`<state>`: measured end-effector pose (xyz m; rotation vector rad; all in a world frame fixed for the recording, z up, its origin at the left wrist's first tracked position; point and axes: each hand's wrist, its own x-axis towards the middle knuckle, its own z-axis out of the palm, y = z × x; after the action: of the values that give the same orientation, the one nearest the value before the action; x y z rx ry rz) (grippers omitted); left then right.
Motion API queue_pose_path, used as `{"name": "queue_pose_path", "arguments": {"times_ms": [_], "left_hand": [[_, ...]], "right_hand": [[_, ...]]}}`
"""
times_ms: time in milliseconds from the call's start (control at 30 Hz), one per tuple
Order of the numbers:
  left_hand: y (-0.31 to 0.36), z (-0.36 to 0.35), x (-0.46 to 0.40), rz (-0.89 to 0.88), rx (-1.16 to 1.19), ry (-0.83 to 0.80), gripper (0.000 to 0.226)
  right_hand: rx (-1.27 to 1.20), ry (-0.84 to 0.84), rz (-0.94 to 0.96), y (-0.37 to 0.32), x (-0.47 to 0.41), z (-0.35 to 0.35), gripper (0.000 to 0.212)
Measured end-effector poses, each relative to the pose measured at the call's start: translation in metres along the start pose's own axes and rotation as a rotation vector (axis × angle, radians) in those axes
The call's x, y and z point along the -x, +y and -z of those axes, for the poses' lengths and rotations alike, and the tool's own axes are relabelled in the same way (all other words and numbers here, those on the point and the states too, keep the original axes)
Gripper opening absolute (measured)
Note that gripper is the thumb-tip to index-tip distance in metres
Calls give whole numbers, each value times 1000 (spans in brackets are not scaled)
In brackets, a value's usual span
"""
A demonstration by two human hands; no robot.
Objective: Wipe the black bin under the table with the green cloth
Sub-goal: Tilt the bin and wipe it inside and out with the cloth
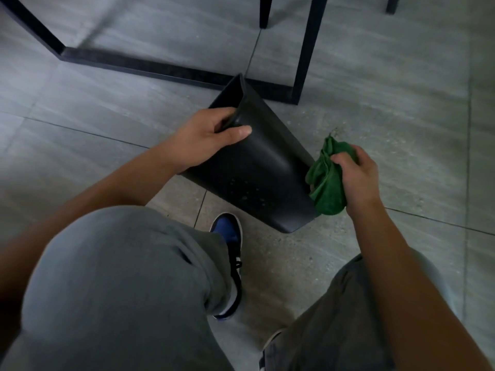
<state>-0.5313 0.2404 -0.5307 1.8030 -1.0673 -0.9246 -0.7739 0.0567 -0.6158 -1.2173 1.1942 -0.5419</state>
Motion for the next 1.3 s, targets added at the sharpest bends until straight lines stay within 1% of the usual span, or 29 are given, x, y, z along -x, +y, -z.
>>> {"name": "queue_pose_path", "arguments": {"times_ms": [67,133,200,267,333,367,400,433,500,533,600,633,667,800,867,933,1033,1067,1100,1167,1300], "left_hand": [[0,4,-1,65,85,-47,22],[-5,8,-2,110,93,-58,24],[-7,6,0,125,-4,-3,22],[-8,-3,1,98,-184,88,21],[-9,-10,1,39,-340,145,26],[-7,-11,1,30,-367,163,29],[-6,-9,1,45,-350,178,32],[-5,-6,1,78,-271,174,35],[-8,1,7,164,-14,93,37],[-11,3,11,198,73,33,33],[-19,4,18,237,96,-69,21],[-21,3,20,253,64,-79,19],[-20,1,21,253,32,-51,21],[-18,-4,14,156,-65,178,26],[-22,-5,12,127,-52,215,26],[-26,-3,10,147,3,244,27],[-36,1,9,232,110,292,24],[-41,0,9,276,157,291,24],[-47,-1,10,323,196,291,24],[-54,-2,12,392,251,311,25],[-57,-4,12,419,284,339,27]], "right_hand": [[-5,24,-20,4,-2,-1,18],[-4,37,-22,9,-2,-1,19],[13,61,-17,13,-4,0,22],[51,84,-2,16,-8,2,31],[122,104,21,19,-9,1,37],[144,119,37,20,-9,1,37],[154,139,52,20,-10,1,38],[162,163,66,20,-10,1,41],[184,210,69,18,-12,4,48],[186,230,58,18,-12,6,50],[178,250,33,18,-13,10,51],[178,253,28,19,-13,10,51],[183,251,29,19,-13,10,50],[152,209,67,15,-13,8,44],[119,212,82,8,-16,13,40],[62,245,60,3,-20,20,36],[-139,253,-77,6,-22,23,26],[-162,239,-109,8,-21,19,24],[-146,226,-112,11,-21,13,26],[-26,220,-36,15,-22,0,36],[366,284,249,24,-17,-9,54]]}}
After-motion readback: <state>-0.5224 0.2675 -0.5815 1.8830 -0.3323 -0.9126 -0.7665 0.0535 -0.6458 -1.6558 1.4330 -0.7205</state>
